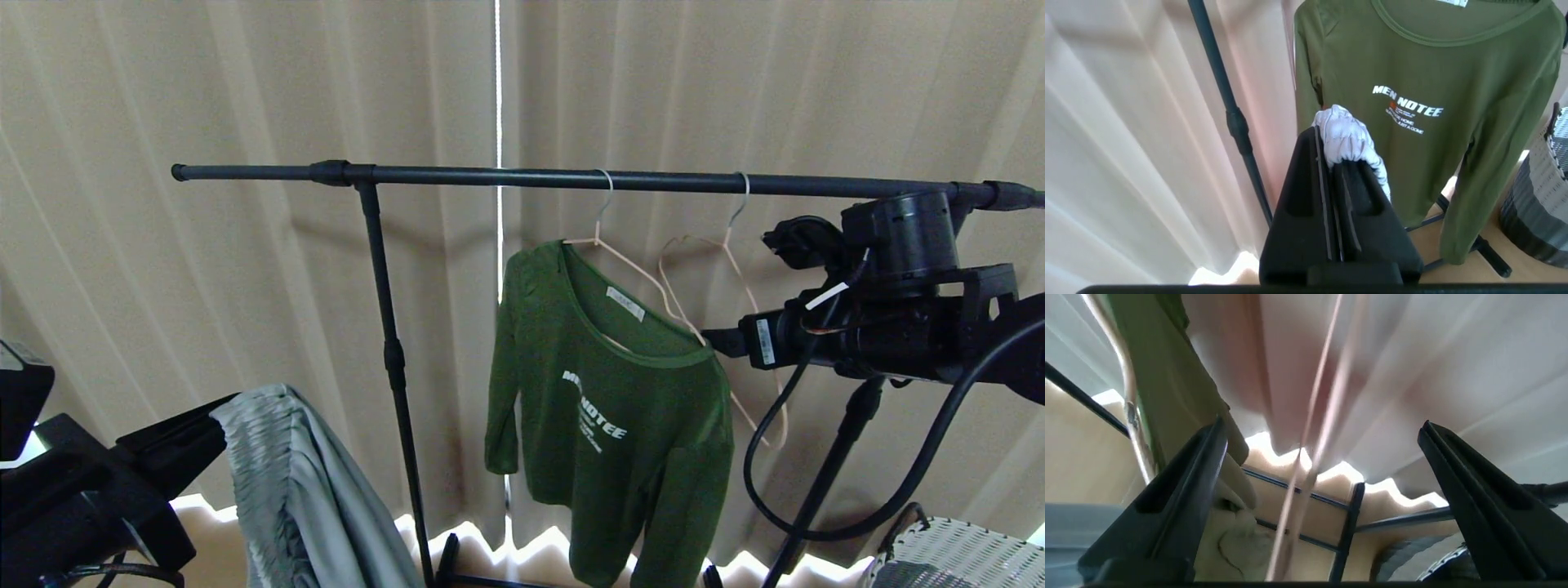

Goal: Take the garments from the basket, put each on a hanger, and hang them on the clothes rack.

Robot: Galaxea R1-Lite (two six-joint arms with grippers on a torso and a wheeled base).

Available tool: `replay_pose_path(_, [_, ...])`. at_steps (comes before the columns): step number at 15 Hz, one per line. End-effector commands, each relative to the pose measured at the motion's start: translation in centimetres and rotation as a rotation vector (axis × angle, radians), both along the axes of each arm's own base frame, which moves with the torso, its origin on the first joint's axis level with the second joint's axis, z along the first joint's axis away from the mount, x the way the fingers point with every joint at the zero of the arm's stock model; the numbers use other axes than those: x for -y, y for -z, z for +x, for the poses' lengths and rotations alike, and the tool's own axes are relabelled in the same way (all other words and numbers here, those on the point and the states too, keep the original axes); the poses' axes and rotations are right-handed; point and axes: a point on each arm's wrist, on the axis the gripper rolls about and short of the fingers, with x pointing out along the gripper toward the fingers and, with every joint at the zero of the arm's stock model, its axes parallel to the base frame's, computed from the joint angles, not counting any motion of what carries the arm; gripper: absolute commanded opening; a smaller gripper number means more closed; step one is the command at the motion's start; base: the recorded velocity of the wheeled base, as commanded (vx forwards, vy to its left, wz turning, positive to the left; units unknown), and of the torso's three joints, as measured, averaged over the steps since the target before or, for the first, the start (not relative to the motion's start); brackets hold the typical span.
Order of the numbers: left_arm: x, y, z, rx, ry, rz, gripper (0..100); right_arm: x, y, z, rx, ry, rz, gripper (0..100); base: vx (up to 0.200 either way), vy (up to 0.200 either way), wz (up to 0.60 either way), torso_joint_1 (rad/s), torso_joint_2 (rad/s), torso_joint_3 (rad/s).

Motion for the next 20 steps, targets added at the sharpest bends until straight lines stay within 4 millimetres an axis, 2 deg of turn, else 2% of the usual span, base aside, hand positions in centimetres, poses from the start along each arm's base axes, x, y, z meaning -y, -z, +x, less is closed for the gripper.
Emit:
replay_pose_path(1, [0.0, 0.0, 0.0, 0.001, 0.000, 0.001, 0, 0.0, 0.0, -0.1, 0.000, 0.003, -0.001, 100, 0.000, 0.000, 0.00, 0.000, 0.00, 0.000])
replay_pose_path(2, [0.0, 0.0, 0.0, 0.000, -0.001, -0.001, 0, 0.0, 0.0, -0.1, 0.002, 0.005, -0.001, 100, 0.000, 0.000, 0.00, 0.000, 0.00, 0.000])
replay_pose_path(3, [0.0, 0.0, 0.0, 0.000, -0.001, -0.001, 0, 0.1, -0.1, -0.2, 0.003, 0.005, -0.001, 0, 0.000, 0.000, 0.00, 0.000, 0.00, 0.000])
replay_pose_path(12, [0.0, -0.1, -0.1, 0.005, 0.001, -0.002, 0, 1.0, -1.1, -0.6, 0.030, 0.033, 0.005, 0, 0.000, 0.000, 0.00, 0.000, 0.00, 0.000])
replay_pose_path(16, [0.0, 0.0, -0.1, 0.003, 0.003, 0.001, 0, 2.0, -3.2, -1.8, 0.119, 0.056, 0.037, 0, 0.000, 0.000, 0.00, 0.000, 0.00, 0.000])
replay_pose_path(20, [0.0, 0.2, -0.2, 0.006, 0.003, 0.018, 0, 3.4, -4.6, -2.9, 0.168, 0.094, 0.052, 0, 0.000, 0.000, 0.00, 0.000, 0.00, 0.000])
